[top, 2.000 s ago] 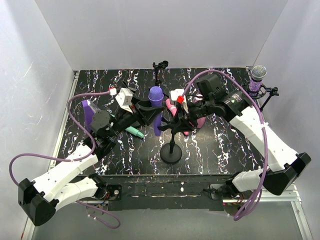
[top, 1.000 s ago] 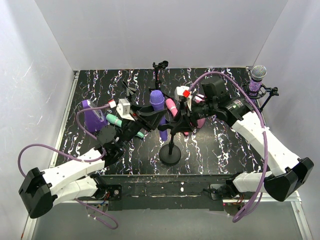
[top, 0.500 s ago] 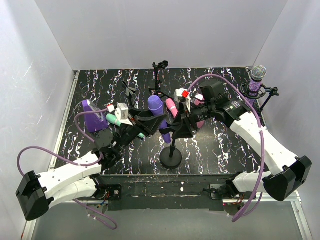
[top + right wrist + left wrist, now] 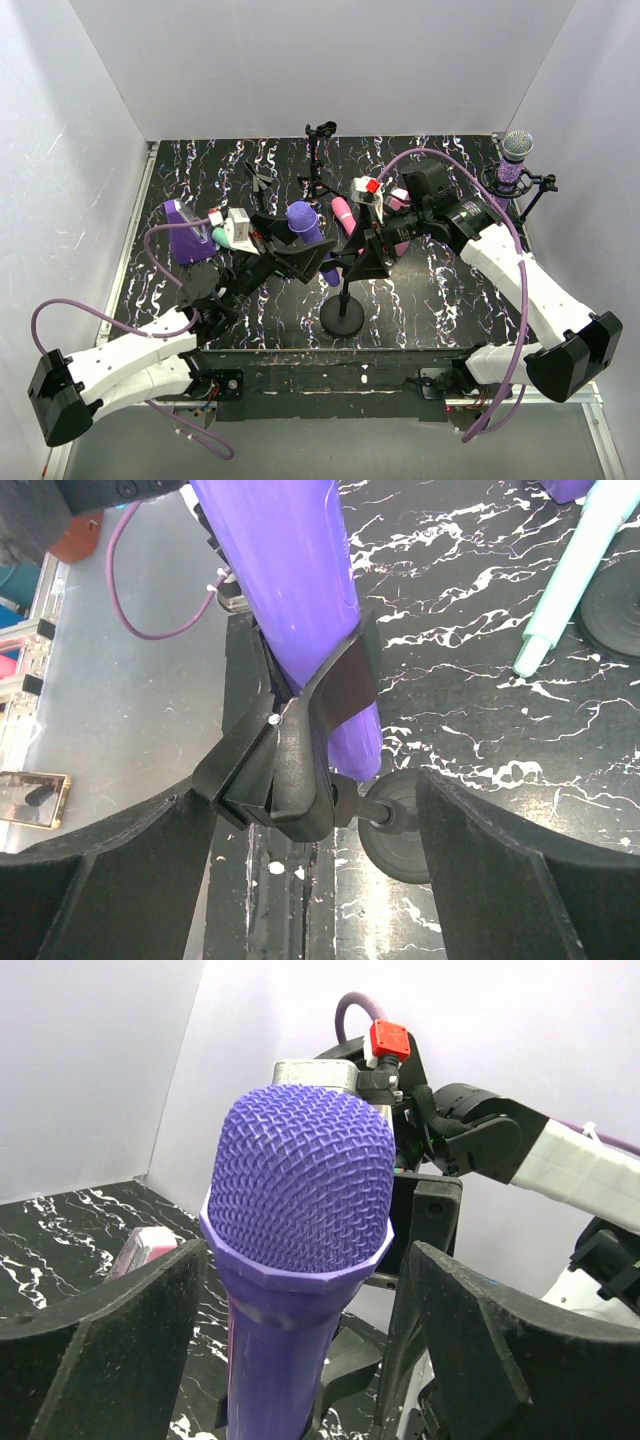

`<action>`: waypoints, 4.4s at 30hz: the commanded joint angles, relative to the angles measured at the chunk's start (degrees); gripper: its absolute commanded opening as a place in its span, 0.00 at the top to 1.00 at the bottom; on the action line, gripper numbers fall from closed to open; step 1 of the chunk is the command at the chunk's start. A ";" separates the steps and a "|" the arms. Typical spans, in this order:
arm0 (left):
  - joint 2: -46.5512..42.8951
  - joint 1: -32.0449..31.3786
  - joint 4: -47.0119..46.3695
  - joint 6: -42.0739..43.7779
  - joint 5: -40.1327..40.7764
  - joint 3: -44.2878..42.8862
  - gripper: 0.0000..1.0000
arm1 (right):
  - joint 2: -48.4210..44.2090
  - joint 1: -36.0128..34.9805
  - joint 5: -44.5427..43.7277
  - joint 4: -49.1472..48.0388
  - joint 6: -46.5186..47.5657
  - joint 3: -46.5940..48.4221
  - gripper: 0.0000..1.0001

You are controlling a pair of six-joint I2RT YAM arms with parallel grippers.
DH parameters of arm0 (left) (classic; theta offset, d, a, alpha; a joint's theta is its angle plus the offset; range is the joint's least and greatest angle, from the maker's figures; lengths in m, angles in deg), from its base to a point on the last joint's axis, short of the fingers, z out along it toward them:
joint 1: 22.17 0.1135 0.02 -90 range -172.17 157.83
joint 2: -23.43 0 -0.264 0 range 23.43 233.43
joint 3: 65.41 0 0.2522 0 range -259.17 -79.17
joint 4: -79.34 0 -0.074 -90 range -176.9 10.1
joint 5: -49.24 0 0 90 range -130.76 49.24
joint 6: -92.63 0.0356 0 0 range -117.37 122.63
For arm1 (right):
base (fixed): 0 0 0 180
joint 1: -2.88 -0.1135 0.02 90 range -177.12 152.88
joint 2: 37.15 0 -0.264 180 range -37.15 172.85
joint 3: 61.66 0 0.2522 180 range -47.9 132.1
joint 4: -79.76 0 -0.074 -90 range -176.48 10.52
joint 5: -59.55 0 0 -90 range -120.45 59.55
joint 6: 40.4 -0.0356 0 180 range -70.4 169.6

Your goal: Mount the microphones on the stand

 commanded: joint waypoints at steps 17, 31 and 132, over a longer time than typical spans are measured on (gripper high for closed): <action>-18.18 -0.23 29.56 3.51 4.63 -3.10 0.02 | -3.07 1.83 5.58 12.79 16.48 1.93 0.08; -35.07 -0.23 54.26 3.77 2.27 0.41 0.02 | -9.13 5.43 6.02 4.29 17.56 -12.29 0.07; -38.41 -0.23 60.25 -1.15 4.12 0.67 0.02 | -28.74 36.63 -15.95 -6.79 14.47 -16.09 0.99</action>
